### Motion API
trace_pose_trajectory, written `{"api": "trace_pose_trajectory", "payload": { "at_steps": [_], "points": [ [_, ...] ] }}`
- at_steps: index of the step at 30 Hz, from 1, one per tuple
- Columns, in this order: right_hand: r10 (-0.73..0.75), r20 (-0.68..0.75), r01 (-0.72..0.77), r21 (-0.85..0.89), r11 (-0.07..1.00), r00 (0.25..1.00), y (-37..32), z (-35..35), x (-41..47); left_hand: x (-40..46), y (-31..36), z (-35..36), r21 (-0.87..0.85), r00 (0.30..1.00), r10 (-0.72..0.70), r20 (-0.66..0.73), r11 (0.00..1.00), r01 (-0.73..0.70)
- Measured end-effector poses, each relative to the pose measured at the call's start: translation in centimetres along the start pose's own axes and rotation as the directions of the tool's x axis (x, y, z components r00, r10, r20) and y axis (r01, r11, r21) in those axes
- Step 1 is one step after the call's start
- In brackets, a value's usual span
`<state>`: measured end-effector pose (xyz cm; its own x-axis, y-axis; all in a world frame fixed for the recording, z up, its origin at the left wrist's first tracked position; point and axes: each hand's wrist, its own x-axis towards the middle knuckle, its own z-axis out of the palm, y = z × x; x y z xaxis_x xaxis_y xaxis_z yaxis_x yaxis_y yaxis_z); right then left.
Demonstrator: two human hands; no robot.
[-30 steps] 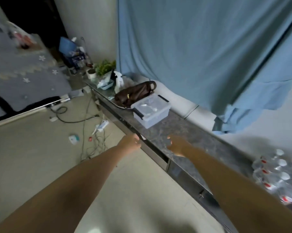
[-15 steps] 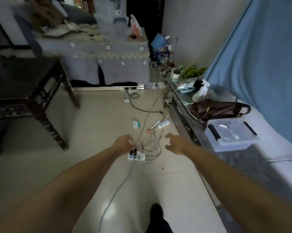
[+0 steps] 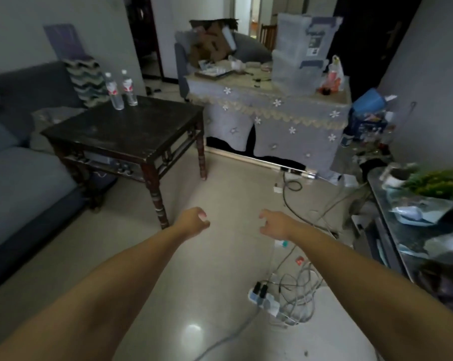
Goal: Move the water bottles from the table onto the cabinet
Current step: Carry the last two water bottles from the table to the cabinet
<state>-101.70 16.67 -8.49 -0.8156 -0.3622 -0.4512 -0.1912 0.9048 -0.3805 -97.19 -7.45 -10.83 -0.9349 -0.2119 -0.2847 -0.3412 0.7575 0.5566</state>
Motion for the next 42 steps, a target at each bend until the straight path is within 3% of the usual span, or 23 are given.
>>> {"api": "trace_pose_trajectory", "payload": {
  "at_steps": [12,23,32,42],
  "points": [
    [-0.153,0.159,0.177,-0.150,0.973,0.975,-8.9,-2.9,19.6,13.6,-6.0,-5.7,-0.090,0.980,-0.194,-0.043,0.978,0.189],
    [-0.174,0.041,0.178,-0.111,0.978,0.984,-19.9,-14.3,40.1,35.4,-8.7,-21.7,-0.084,0.976,-0.152,-0.158,0.987,0.140],
    [-0.224,0.104,0.239,-0.179,0.954,0.969,-24.2,-18.8,54.6,48.9,-10.1,-25.3,-0.146,0.971,-0.212,-0.106,0.970,0.196],
    [-0.357,0.193,0.395,-0.220,0.892,0.914,-29.3,-29.6,73.6,66.0,-9.9,-32.5,-0.264,0.913,-0.357,-0.199,0.916,0.301]
  ]
}}
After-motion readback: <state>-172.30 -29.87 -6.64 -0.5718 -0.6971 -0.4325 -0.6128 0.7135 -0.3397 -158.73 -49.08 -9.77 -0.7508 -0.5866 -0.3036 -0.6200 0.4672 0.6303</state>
